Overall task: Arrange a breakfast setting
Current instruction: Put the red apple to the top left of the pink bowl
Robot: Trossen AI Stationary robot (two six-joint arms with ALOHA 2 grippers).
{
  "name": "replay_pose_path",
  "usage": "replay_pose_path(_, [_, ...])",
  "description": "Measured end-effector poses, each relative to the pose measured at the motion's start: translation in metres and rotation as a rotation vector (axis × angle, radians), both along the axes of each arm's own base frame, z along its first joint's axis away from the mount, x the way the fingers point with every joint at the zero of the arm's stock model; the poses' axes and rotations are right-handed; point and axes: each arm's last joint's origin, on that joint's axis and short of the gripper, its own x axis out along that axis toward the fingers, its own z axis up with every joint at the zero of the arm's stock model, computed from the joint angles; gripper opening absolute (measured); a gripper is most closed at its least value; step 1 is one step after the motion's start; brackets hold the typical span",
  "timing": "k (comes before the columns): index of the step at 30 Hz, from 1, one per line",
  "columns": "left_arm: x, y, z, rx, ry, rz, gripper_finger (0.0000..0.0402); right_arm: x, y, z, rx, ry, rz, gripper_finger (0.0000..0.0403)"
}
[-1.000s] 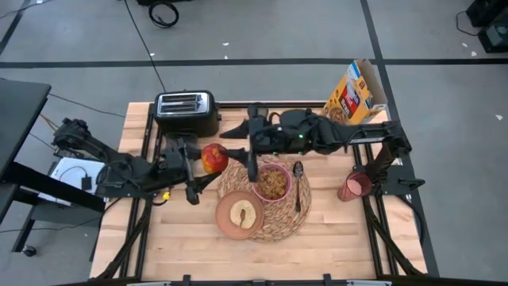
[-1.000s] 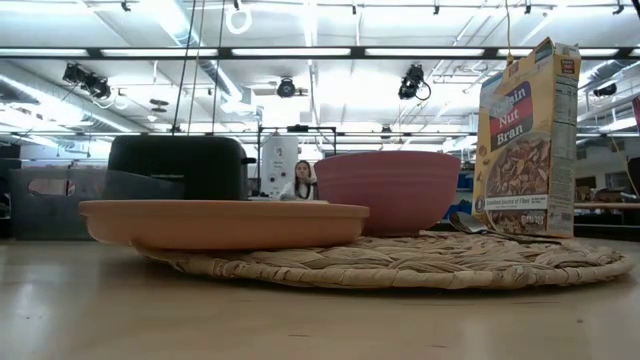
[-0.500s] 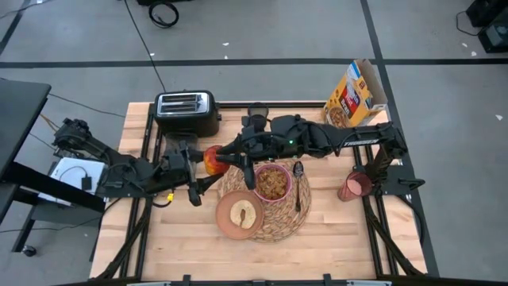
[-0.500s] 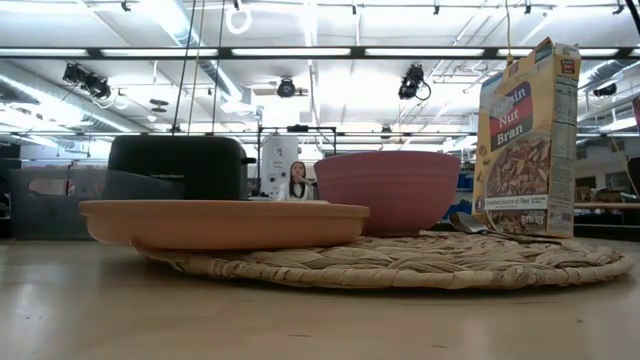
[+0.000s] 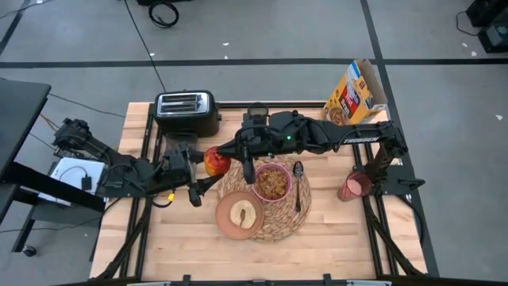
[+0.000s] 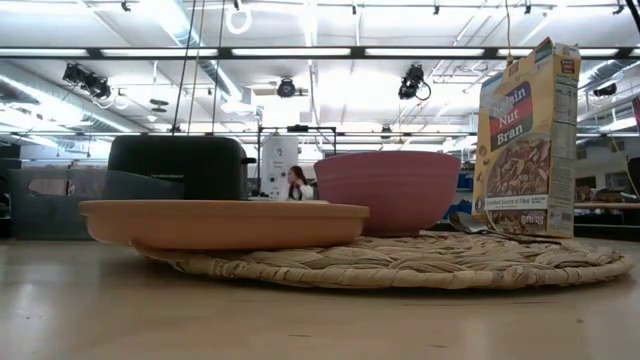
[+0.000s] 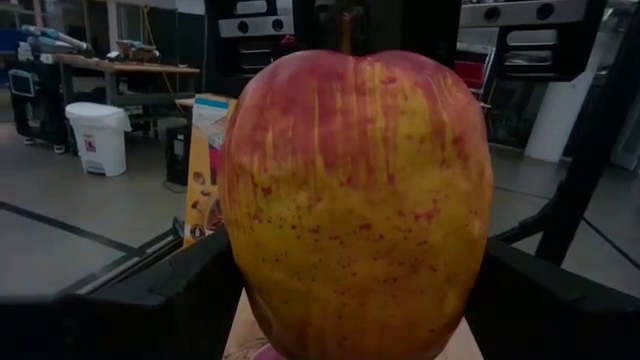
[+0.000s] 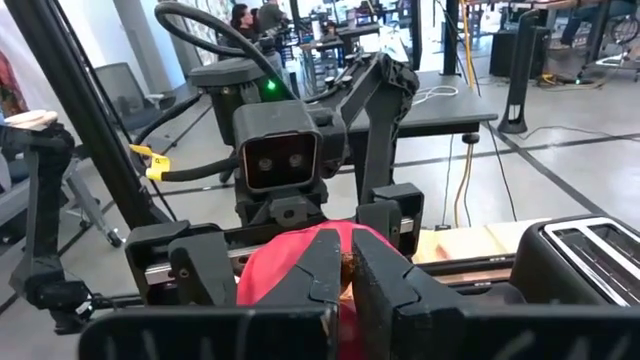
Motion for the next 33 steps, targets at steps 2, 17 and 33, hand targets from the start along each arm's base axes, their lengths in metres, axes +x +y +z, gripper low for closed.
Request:
replay_pose_path(2, [0.000, 0.000, 0.000, 0.001, -0.001, 0.000, 0.0320, 0.000, -0.001, 0.000, 0.001, -0.005, -0.004, 0.0015])
replay_pose_path(17, [-0.003, 0.003, -0.002, 0.058, 0.058, 0.075, 0.0352, 0.003, -0.010, 0.000, -0.005, -0.014, -0.033, 0.0015])
replay_pose_path(33, [-0.003, 0.003, -0.003, 0.048, 0.057, 0.071, 0.0320, 0.003, -0.011, 0.000, -0.029, -0.021, -0.032, 0.0015])
